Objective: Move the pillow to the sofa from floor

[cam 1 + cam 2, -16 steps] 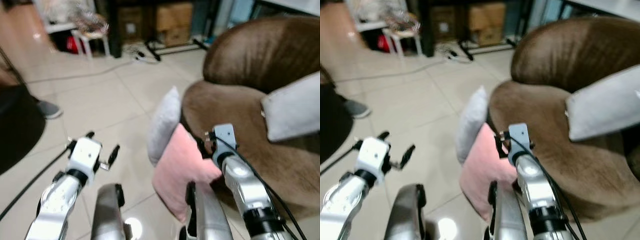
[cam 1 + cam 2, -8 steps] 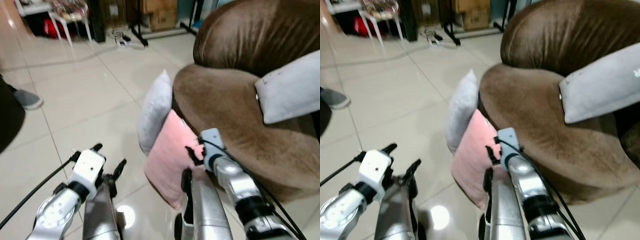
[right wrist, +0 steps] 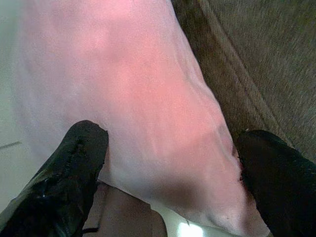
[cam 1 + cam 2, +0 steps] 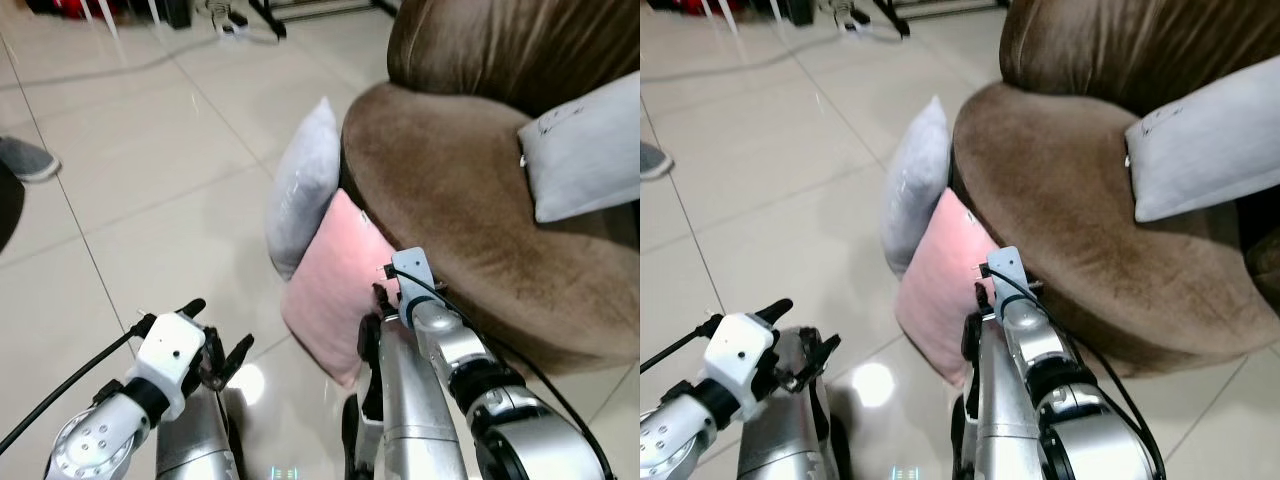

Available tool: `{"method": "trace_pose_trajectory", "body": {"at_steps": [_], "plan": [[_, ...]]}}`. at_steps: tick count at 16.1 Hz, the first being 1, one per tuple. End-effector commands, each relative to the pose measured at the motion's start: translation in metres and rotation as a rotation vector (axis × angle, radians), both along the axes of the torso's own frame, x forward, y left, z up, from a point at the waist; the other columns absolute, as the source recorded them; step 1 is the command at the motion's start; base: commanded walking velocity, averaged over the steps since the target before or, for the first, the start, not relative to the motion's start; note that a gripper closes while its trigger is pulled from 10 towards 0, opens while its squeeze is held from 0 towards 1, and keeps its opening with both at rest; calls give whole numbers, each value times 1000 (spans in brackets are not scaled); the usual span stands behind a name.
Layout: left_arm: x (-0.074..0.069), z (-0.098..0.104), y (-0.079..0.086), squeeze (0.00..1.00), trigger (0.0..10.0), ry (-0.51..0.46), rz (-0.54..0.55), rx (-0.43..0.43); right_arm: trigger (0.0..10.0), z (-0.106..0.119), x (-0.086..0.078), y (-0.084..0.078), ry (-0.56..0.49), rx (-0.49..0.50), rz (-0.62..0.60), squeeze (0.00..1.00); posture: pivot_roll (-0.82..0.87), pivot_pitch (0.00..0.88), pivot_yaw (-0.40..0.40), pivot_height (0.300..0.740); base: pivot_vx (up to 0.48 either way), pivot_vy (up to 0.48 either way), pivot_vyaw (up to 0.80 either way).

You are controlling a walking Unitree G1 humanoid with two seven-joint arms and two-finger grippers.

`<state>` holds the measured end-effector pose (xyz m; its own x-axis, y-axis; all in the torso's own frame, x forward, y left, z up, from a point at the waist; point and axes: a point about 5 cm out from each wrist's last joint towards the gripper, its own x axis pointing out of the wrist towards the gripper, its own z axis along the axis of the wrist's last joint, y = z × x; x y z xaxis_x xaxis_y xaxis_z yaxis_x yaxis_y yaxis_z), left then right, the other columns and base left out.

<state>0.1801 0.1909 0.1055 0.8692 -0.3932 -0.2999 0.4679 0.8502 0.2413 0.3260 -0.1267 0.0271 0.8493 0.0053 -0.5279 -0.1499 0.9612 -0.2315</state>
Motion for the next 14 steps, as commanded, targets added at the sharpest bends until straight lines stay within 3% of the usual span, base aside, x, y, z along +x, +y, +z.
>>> {"method": "trace_pose_trajectory", "body": {"at_steps": [1, 2, 3, 4, 5, 6, 14], "plan": [[-5, 3, -2, 1000, 10000, 8, -16, 0, 10000, -5, -3, -6, 4, -25, -30, 0, 8, 283, -105, 458, 0, 0, 0], [-8, 5, -2, 1000, 10000, 16, -23, 4, 8157, -5, -2, -7, -3, -17, -59, 0, 17, 291, -105, 458, 0, 0, 0], [-10, 5, -1, 1000, 10000, 19, -23, 5, 5333, -5, -2, -7, -3, -13, -67, 0, 18, 291, -104, 458, 0, 0, 0], [-14, 7, -1, 1000, 10000, 34, -29, 5, 902, -5, -2, -4, -3, 16, -71, 0, 19, 287, -106, 458, 0, 0, 0], [-16, 7, -1, 1000, 10000, 39, -31, 5, 902, -5, -2, -3, -3, 25, -72, 0, 19, 285, -106, 458, 0, 0, 0], [-18, 7, -1, 1000, 10000, 48, -35, 4, 0, -6, -2, -1, -3, 35, -71, 0, 21, 284, -109, 458, 0, 0, 0], [-21, 7, -4, 1000, 10000, 70, -40, -3, 0, -9, -4, 3, 5, 60, -69, 0, 23, 270, -107, 458, 0, 0, 0]]}}
